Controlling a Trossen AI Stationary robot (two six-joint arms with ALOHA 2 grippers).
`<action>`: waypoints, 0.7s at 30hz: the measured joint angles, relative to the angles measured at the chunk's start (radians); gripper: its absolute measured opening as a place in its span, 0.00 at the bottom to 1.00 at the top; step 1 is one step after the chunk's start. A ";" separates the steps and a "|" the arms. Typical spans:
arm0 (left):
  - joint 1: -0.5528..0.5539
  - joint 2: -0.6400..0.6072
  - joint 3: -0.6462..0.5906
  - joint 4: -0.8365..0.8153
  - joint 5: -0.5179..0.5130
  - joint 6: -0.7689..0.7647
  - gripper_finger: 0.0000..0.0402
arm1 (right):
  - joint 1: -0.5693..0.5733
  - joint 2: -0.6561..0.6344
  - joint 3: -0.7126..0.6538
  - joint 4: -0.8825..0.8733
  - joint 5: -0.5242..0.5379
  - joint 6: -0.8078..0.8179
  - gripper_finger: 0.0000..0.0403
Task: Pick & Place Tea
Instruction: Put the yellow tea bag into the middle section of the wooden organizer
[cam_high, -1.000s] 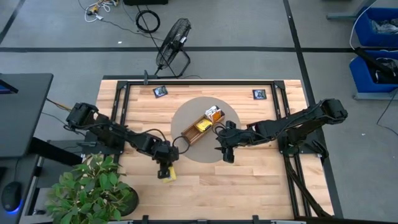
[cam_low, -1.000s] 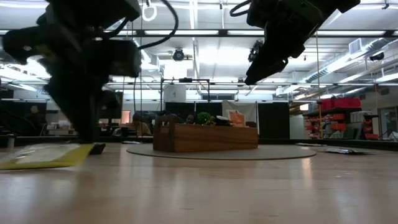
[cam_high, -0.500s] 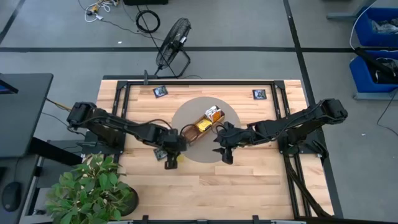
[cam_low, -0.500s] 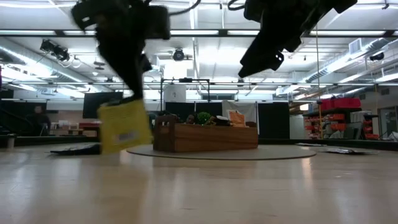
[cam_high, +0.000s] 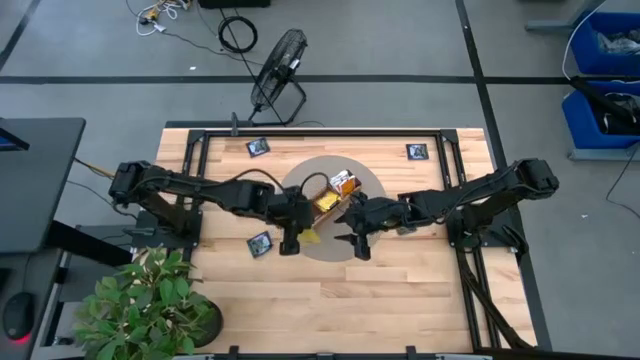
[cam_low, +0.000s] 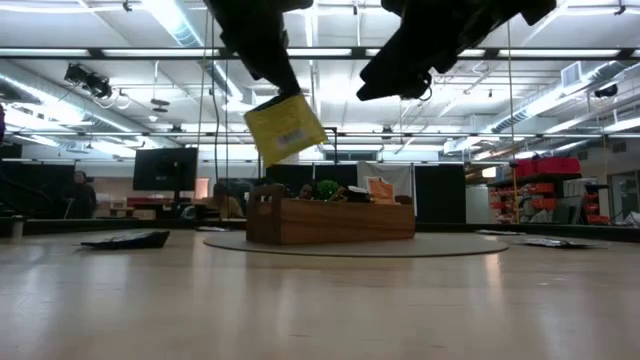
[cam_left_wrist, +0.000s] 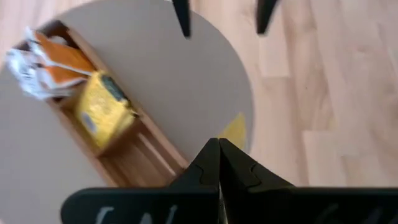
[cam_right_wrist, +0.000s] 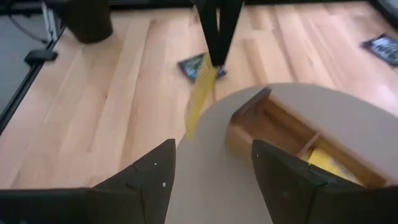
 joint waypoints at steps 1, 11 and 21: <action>0.008 0.000 0.006 -0.001 -0.003 0.004 0.00 | -0.009 0.000 0.000 0.008 -0.003 0.000 0.54; 0.051 0.000 0.102 0.004 -0.061 0.133 0.00 | -0.042 0.000 0.000 0.060 -0.021 -0.026 0.54; 0.049 0.006 0.150 -0.010 -0.048 0.173 0.00 | -0.065 0.000 0.000 0.082 -0.009 -0.024 0.54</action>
